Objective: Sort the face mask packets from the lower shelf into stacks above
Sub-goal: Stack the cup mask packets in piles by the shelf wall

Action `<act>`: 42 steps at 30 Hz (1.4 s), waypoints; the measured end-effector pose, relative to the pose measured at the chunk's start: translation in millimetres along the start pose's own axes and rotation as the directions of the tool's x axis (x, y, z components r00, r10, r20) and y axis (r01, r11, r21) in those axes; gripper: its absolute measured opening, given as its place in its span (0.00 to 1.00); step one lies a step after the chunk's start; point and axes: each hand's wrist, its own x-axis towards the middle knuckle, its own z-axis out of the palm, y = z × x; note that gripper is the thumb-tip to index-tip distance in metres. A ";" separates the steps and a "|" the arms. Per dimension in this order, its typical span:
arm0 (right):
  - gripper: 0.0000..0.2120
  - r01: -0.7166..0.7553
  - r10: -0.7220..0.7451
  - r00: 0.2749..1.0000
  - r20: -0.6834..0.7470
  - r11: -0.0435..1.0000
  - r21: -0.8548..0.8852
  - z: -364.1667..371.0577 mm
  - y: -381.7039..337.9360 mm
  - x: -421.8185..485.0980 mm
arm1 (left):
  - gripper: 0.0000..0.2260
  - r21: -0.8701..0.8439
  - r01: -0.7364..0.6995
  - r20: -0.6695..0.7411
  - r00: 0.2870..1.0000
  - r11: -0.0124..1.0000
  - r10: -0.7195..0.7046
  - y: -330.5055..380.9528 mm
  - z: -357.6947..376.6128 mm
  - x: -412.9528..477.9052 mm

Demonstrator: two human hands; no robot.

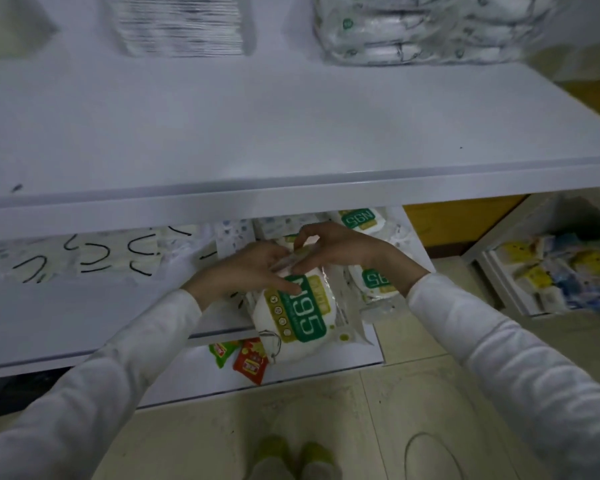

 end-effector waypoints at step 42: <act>0.03 0.184 0.644 0.393 -0.657 0.645 0.742 29.7 196.3 -34.4 | 0.10 -0.870 -0.063 -0.282 0.878 0.489 -0.388 -94.1 89.5 43.8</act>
